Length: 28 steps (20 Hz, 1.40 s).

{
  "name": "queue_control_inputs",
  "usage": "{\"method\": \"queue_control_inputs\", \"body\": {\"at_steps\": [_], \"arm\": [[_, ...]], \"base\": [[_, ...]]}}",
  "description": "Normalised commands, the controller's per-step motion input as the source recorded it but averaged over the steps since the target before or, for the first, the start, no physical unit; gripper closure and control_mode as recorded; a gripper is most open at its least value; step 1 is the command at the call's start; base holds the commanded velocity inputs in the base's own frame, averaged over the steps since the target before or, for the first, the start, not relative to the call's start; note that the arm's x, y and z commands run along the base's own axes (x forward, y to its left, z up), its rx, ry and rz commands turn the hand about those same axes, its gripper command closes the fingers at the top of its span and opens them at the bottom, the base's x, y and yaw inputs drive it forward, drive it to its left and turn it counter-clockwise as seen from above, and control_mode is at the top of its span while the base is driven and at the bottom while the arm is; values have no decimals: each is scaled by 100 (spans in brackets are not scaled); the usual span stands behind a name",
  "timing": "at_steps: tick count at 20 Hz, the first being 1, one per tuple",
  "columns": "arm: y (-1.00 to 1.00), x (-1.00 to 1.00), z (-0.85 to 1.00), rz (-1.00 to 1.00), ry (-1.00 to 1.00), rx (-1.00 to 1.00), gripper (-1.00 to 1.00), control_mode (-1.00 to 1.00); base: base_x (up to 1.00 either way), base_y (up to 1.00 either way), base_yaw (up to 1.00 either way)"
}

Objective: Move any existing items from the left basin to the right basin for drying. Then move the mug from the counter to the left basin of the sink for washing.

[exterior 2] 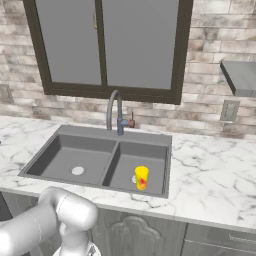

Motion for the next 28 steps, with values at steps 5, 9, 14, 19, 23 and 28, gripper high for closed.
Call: {"method": "queue_control_inputs", "body": {"at_steps": [5,9,14,19,23,28], "arm": [[33,2,-11,12,0,7,-100,-100],[44,11,-8,10,0,7,-100,-100],[48,24,-7,8,0,7,-100,-100],[48,33,-10,7,1,7,-100,-100],[49,17,-9,3,2,3,-100,-100],[42,6,-4,0,9,0,-100,-100]], "base": [[0,0,0],[0,0,0],[0,0,0],[0,0,0],[0,0,0],[0,0,0]]}}
